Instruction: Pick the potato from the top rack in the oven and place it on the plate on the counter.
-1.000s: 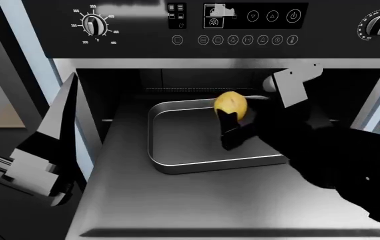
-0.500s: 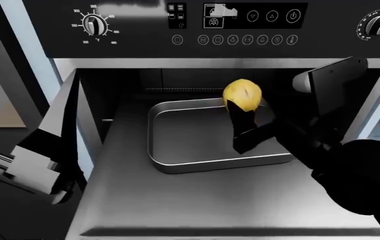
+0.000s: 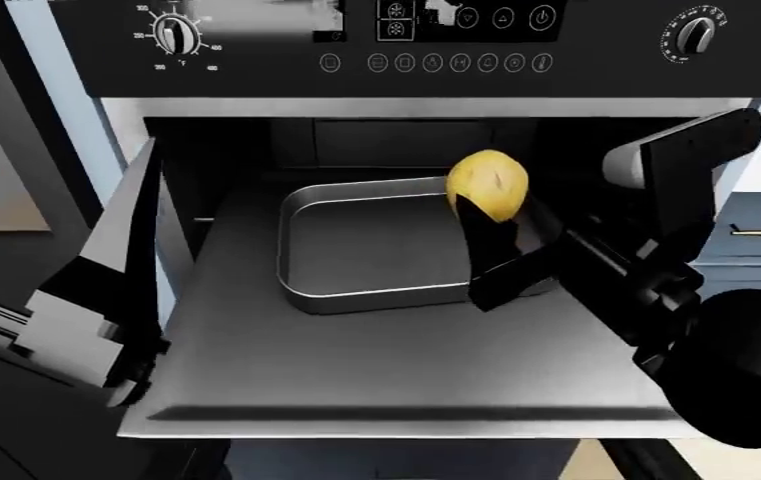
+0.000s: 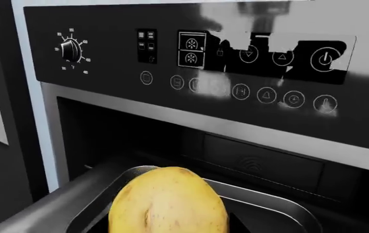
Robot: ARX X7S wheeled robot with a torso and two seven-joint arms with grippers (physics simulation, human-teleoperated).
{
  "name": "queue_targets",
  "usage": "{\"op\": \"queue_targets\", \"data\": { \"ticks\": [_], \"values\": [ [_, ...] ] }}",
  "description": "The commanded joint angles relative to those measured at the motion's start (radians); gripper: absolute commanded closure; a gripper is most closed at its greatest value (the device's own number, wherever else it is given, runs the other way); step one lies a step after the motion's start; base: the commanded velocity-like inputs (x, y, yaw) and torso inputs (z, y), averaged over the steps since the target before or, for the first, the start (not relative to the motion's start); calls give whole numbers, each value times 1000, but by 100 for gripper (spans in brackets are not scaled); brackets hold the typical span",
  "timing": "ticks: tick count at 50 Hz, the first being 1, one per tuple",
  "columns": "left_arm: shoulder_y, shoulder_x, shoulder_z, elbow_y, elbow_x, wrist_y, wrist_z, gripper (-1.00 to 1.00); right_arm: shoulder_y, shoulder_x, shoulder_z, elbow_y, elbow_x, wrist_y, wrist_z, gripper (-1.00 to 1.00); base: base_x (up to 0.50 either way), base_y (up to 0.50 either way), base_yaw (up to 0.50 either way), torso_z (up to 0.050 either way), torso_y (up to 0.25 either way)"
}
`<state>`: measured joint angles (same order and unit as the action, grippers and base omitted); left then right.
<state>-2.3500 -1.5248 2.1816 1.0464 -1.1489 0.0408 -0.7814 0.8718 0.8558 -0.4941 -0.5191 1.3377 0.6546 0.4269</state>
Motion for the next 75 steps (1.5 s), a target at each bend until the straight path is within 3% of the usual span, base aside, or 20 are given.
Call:
{"op": "queue_targets", "data": {
  "ticks": [1,75],
  "values": [
    [0,3,8,1,5,4,-3,-100,-1,1,8,-6,-17,0,-4,100,-16,-500,0,0,0],
    [-2,14,33,1,27,11,-15,-100,-11,-14,5,10,-50,-26,-13,100,-23,-500,0,0,0]
  ]
}}
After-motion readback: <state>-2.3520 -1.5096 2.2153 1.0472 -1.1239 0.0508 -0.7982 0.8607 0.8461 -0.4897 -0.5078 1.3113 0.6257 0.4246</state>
